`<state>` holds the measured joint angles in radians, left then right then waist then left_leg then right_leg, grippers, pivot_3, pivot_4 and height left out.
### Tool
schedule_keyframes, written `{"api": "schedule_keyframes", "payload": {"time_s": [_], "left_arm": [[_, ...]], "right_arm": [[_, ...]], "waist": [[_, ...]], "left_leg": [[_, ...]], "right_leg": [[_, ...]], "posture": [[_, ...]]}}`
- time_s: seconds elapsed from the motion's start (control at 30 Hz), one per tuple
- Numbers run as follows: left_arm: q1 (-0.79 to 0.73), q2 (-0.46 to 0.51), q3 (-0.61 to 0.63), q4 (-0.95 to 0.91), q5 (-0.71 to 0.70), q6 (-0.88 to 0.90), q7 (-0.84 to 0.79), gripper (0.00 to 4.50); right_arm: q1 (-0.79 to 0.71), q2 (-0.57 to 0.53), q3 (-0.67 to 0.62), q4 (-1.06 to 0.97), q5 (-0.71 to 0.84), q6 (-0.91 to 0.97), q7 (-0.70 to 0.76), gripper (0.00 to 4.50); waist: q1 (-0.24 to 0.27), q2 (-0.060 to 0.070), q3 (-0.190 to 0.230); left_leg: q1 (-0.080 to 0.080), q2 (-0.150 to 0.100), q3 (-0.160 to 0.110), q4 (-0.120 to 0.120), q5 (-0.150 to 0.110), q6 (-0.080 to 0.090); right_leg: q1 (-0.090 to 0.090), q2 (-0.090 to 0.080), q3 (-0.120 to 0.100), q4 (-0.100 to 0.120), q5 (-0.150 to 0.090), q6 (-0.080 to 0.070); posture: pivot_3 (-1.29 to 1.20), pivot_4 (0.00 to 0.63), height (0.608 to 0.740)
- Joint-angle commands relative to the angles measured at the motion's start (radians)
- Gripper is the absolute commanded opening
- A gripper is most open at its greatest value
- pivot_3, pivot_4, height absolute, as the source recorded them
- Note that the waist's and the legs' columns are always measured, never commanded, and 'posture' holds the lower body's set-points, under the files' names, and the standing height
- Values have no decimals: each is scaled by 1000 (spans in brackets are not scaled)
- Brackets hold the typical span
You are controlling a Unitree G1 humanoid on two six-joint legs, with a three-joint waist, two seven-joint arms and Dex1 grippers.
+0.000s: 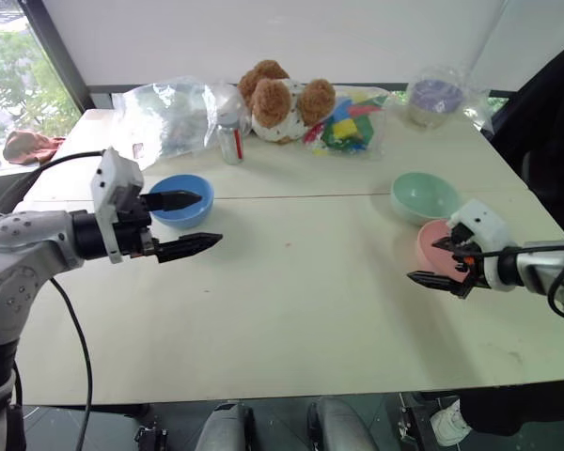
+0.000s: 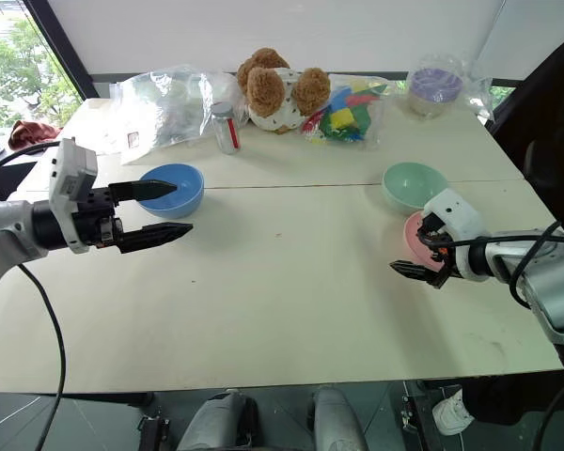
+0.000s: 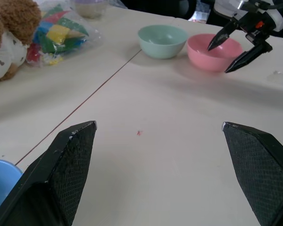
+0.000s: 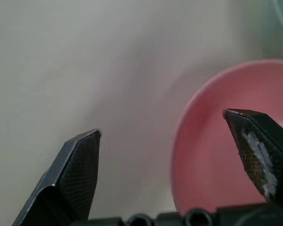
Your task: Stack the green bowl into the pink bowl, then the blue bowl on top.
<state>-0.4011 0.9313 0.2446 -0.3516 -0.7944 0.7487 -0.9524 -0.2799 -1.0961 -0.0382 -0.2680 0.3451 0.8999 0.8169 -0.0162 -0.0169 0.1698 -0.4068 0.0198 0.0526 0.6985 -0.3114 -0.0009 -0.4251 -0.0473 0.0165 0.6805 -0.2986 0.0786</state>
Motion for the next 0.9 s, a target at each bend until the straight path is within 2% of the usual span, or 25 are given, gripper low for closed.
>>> {"api": "schedule_keyframes", "payload": {"time_s": [0.03, 0.07, 0.17, 0.27, 0.4, 0.53, 0.67, 0.9], "left_arm": [[-29, 7, 1, 3, 12, -23, -10, 4414], [-31, 8, 1, 3, 13, -22, -11, 4414], [-34, 7, 0, 2, 17, -20, -11, 4500], [-35, 6, 1, -1, 18, -17, -10, 4500], [-41, 7, 0, 0, 20, -14, -9, 4500], [-48, 14, 2, 6, 23, -13, -12, 4500], [-57, 18, 3, 15, 25, -13, -15, 4500], [-88, 17, -17, 34, 36, -22, -21, 4500]], "right_arm": [[11, 4, 11, 26, -48, -50, -15, 4500], [15, 6, 14, 36, -55, -60, -13, 4500], [24, 10, 22, 69, -76, -95, -8, 3677], [28, 2, 32, 85, -97, -129, 9, 2026], [13, -2, 37, 83, -109, -152, 36, 45], [-6, -44, 13, -39, -45, -157, 151, 45], [-140, -19, 40, -172, 34, -146, 221, 45], [-380, 173, 339, -159, -74, -268, 285, 45]], "waist": [[1, 0, 0], [1, 0, 0], [3, 0, 0], [3, 0, 0], [2, 0, 0], [1, 0, 0], [-4, 1, 0], [2, 0, 0]], "left_leg": [[0, 0, 0, 0, 0, 0], [0, 0, 0, 0, 0, 0], [0, 0, 0, 0, 0, 0], [0, 0, 0, 0, 0, 0], [0, 0, 0, 0, 0, 0], [0, 0, 0, 0, 0, 0], [0, 1, 0, 0, 0, 0], [0, 1, 0, 0, 0, 0]], "right_leg": [[0, 0, 0, 0, 0, 0], [0, 0, 0, 0, 0, 0], [0, 0, 0, 0, 0, 0], [0, 0, 0, 0, 0, 0], [0, 0, 0, 0, 0, 0], [0, 0, 0, 0, 0, 0], [0, 1, 0, 0, 0, 0], [0, 1, 0, 0, 0, 0]], "posture": [[0, 150, 740], [0, 150, 740], [0, 150, 740], [0, 150, 740], [0, 150, 740], [0, 150, 740], [0, 150, 740], [0, 150, 740]]}}
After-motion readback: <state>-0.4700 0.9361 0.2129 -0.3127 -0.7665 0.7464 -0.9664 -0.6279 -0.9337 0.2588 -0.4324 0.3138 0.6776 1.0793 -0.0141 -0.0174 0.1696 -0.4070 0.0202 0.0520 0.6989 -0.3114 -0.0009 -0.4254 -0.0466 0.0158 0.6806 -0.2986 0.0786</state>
